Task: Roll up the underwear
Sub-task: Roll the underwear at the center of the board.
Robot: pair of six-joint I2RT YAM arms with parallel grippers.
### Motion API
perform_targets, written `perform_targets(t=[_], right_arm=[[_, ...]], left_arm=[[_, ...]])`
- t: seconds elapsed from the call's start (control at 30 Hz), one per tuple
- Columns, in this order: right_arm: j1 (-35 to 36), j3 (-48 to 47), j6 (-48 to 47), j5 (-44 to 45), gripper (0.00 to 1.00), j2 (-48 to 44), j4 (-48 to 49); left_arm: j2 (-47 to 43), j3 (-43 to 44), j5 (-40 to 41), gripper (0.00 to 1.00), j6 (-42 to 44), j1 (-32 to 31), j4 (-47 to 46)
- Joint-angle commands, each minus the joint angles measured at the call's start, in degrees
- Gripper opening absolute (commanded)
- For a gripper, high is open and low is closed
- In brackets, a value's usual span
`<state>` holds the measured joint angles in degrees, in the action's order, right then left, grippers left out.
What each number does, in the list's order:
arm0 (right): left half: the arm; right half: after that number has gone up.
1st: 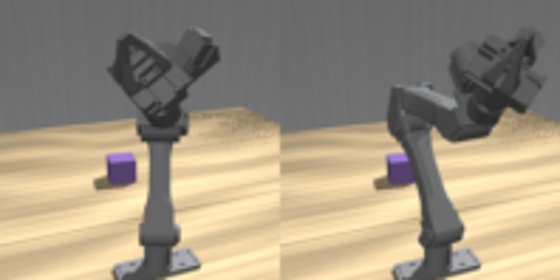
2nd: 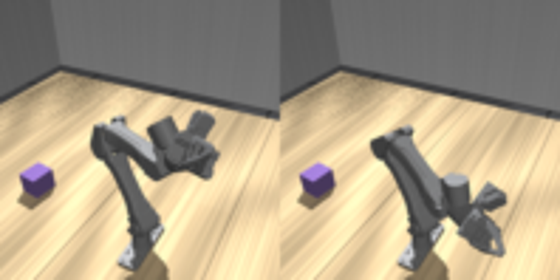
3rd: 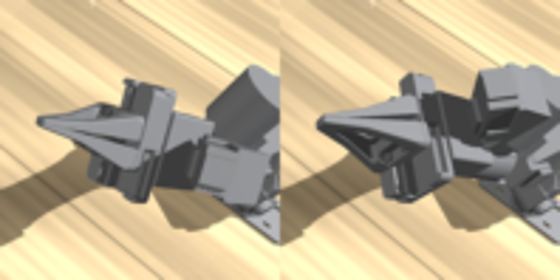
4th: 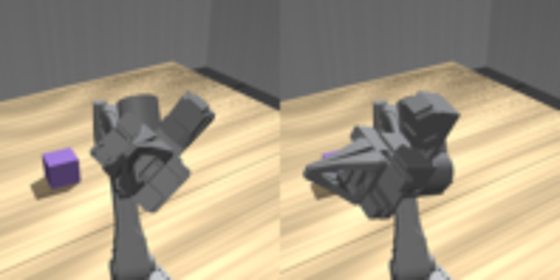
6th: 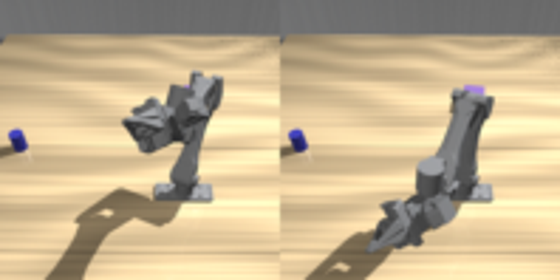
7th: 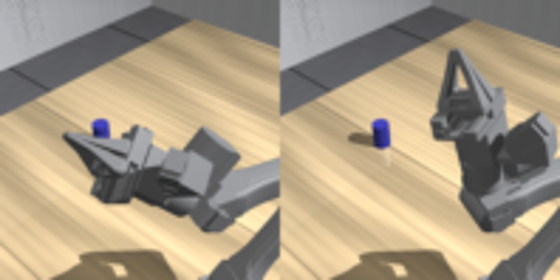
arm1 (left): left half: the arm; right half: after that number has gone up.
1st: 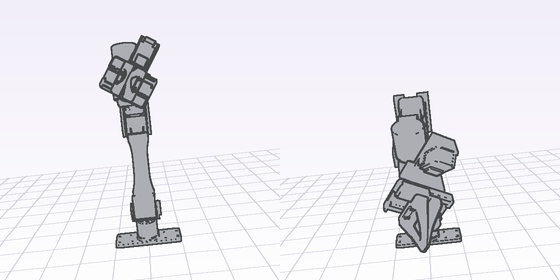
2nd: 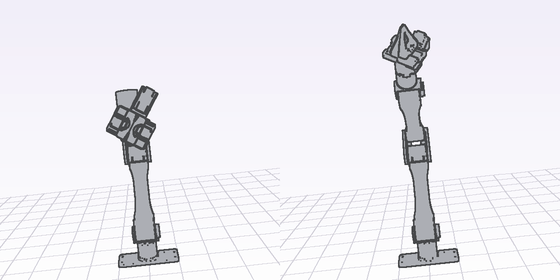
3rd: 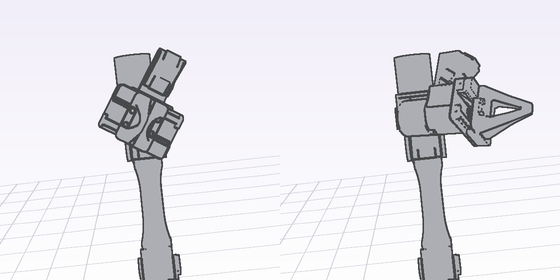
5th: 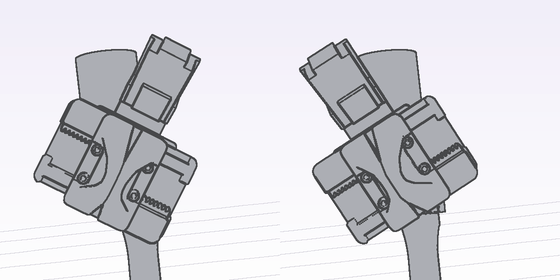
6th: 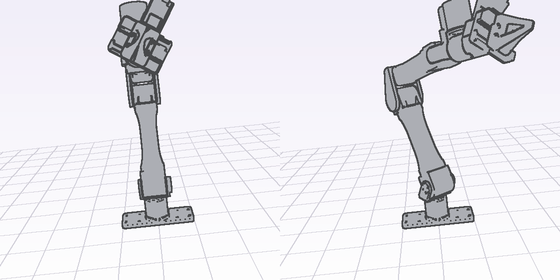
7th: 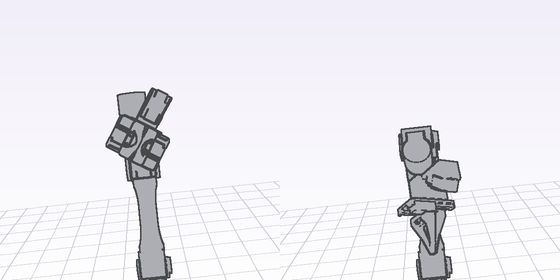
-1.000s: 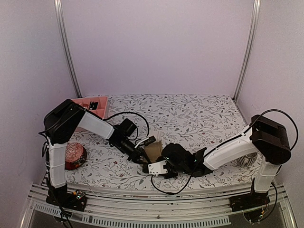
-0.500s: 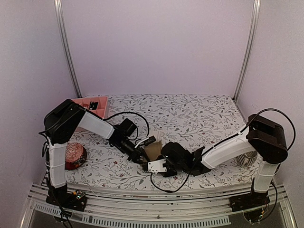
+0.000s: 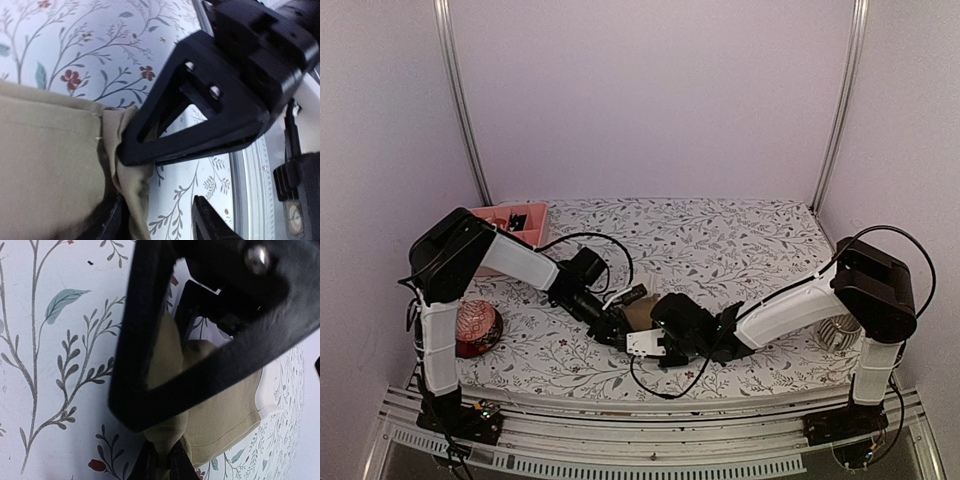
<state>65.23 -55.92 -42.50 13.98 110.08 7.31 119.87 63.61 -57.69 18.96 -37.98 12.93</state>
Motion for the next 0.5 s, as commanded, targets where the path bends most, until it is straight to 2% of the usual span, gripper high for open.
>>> perform_targets(t=[0.0, 0.1, 0.23, 0.27, 0.47], right_arm=[[-1.06, -1.32, 6.54, -1.75, 0.04, 1.2, -7.8], [-1.2, -2.15, 11.54, -2.19, 0.04, 1.11, -11.0], [-1.16, -3.03, 18.12, -4.16, 0.03, 1.2, -15.0], [-1.16, -2.83, 19.85, -4.59, 0.03, 1.0, -15.38], [-2.35, -3.16, 23.44, -9.06, 0.04, -0.02, -17.43]], left_arm=[[-1.25, -0.27, 10.25, 0.54, 0.88, 0.71, 1.94], [-1.44, 2.65, 10.88, 0.65, 1.63, 0.71, 3.88], [-4.43, 4.39, 11.41, 0.94, 3.29, 0.79, 4.38], [-5.73, 4.1, 11.51, 0.98, 3.5, 1.07, 3.81], [-16.41, -2.31, 12.09, 0.98, 3.76, 3.61, -4.37]])
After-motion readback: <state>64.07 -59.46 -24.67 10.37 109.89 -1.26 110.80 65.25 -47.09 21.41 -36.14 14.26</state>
